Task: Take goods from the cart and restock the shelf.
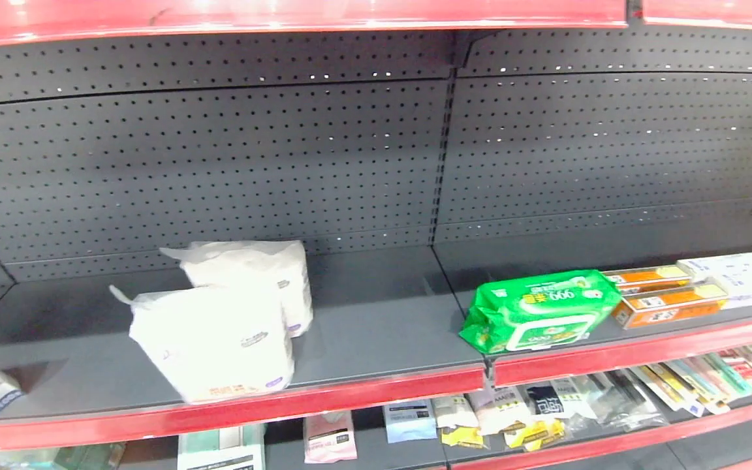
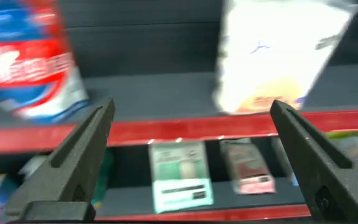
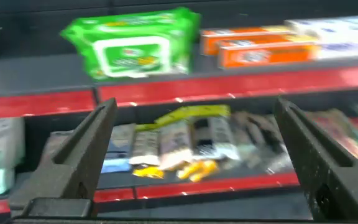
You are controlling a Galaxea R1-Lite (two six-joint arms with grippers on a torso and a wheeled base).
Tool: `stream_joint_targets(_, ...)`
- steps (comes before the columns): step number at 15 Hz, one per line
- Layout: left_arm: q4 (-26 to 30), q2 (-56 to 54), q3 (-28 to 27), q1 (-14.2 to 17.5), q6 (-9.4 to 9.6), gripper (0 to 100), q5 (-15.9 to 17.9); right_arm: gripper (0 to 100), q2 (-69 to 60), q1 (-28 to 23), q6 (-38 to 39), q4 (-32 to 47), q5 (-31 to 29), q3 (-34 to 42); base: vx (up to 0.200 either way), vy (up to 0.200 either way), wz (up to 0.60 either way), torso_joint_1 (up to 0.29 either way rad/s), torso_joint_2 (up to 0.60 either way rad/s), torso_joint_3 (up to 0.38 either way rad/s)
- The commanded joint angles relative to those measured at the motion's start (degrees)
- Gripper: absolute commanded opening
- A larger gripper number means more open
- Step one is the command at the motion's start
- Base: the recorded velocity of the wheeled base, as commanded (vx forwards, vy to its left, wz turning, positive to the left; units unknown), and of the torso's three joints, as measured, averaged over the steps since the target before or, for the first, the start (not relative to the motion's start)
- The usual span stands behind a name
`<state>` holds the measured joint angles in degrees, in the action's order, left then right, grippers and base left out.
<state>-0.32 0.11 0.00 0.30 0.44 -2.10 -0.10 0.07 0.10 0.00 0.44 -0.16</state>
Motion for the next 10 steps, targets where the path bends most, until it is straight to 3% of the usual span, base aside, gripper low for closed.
stream_joint_targets(1, -0.03, -0.02, 0.00, 0.05, 0.09, 100, -0.01, 100, 0.10, 0.01, -0.01, 0.00, 0.00, 0.07, 0.000, 0.000, 0.00, 0.000, 0.00, 0.000)
stream_joint_targets(5, -0.56, 0.33, -1.05, -0.04, -0.35, 100, 1.75, 100, 0.10, 0.01, 0.08, 0.00, 0.00, -0.02, 0.000, 0.000, 0.00, 0.000, 0.00, 0.000)
stream_joint_targets(6, 0.14, 6.83, -9.49, -0.04, -2.37, 100, 0.87, 100, 0.10, 0.01, 0.08, 0.00, 0.00, -0.02, 0.000, 0.000, 0.00, 0.000, 0.00, 0.000)
stream_joint_targets(7, 0.14, 14.74, -15.47, 0.13, -6.33, 100, -0.89, 100, 0.10, 0.01, 0.08, 0.00, 0.00, -0.02, 0.000, 0.000, 0.00, 0.000, 0.00, 0.000)
stream_joint_targets(8, -0.12, 24.59, -22.85, 0.49, -9.05, 100, -5.73, 100, 0.10, 0.01, 0.08, 0.00, 0.00, -0.02, 0.000, 0.000, 0.00, 0.000, 0.00, 0.000)
stream_joint_targets(10, 0.76, 33.29, -22.94, 1.63, -8.61, 100, -15.04, 100, 0.10, 0.01, 0.08, 0.00, 0.00, 0.07, 0.000, 0.000, 0.00, 0.000, 0.00, 0.000)
